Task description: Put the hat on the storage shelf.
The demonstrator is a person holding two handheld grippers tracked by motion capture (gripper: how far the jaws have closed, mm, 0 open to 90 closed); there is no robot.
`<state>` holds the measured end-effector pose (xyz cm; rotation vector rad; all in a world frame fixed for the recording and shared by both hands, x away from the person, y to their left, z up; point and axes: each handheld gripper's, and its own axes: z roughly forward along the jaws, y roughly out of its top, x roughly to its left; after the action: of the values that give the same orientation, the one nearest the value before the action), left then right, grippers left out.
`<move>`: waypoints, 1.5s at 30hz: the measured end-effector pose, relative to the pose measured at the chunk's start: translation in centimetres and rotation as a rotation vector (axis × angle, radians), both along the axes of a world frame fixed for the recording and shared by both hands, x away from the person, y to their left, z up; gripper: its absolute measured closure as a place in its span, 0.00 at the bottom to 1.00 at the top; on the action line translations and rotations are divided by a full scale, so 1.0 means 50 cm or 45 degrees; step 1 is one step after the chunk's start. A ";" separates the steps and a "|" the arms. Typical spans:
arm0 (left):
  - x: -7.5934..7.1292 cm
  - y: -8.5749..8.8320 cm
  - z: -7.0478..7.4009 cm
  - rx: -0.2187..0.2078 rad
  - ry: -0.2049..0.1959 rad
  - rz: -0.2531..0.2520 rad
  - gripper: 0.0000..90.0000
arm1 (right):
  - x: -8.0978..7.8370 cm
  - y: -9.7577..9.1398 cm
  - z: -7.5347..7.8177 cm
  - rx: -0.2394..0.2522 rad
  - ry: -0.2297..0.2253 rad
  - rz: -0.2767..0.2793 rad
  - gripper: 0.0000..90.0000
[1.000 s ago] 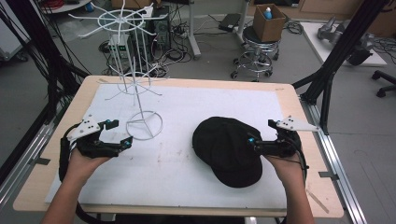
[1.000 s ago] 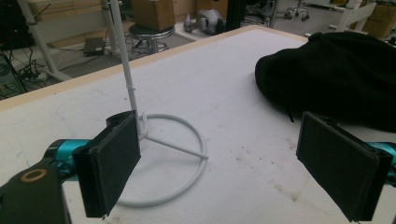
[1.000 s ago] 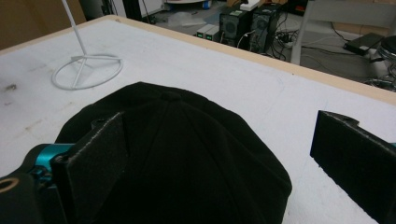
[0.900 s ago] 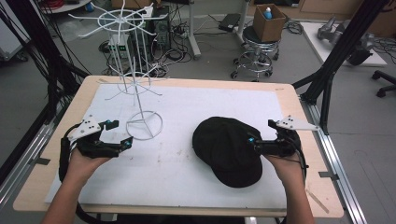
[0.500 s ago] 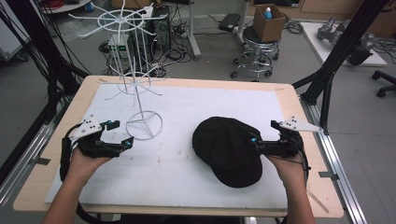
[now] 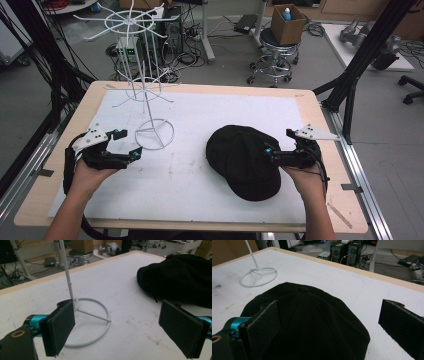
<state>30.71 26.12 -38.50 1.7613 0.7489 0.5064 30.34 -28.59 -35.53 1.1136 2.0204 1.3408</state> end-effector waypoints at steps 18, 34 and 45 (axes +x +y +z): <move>-0.001 0.004 0.001 0.000 0.005 0.006 0.15 | 0.029 0.034 0.004 0.005 -0.010 0.085 0.04; 0.000 0.013 -0.001 -0.005 0.018 0.027 0.15 | 0.123 0.113 -0.027 -0.047 0.152 0.206 0.04; 0.001 0.016 -0.002 -0.010 0.030 0.031 0.15 | 0.172 0.168 -0.031 -0.236 0.278 0.240 0.05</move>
<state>30.74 26.91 -38.59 1.7555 0.7884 0.4996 38.94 -20.21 -37.06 1.0448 2.4055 1.1284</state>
